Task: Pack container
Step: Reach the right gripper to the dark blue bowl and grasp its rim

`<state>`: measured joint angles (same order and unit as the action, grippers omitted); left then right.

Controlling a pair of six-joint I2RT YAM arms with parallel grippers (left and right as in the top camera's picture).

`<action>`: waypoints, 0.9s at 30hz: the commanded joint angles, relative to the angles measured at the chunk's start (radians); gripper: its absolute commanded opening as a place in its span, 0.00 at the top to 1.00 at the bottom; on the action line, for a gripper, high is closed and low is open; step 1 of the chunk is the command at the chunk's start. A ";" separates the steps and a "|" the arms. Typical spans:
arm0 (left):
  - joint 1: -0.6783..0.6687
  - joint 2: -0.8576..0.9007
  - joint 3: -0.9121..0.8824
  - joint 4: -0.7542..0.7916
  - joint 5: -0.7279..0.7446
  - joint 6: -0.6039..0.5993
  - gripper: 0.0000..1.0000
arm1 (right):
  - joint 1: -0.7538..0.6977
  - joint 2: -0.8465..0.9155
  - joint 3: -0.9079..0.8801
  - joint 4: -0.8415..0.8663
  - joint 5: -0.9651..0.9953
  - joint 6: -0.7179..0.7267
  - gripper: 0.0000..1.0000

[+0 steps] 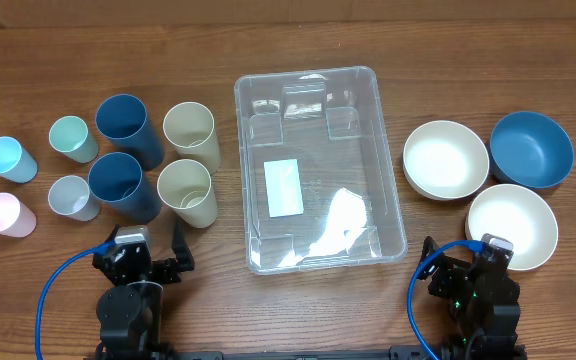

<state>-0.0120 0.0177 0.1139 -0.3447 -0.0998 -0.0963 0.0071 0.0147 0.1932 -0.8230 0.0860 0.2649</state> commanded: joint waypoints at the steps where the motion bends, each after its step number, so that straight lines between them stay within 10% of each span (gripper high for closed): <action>1: -0.003 -0.013 -0.010 0.005 0.015 0.011 0.00 | -0.003 -0.006 -0.003 0.006 0.006 -0.004 0.00; 15: -0.003 -0.013 -0.010 0.005 0.015 0.011 0.00 | -0.003 -0.006 -0.003 0.017 0.006 -0.004 0.00; 27: -0.003 -0.013 -0.010 0.005 0.015 0.011 0.00 | -0.003 -0.006 0.005 0.374 -0.289 0.058 0.00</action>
<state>-0.0120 0.0174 0.1135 -0.3439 -0.0998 -0.0963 0.0071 0.0158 0.1886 -0.4789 -0.1524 0.2684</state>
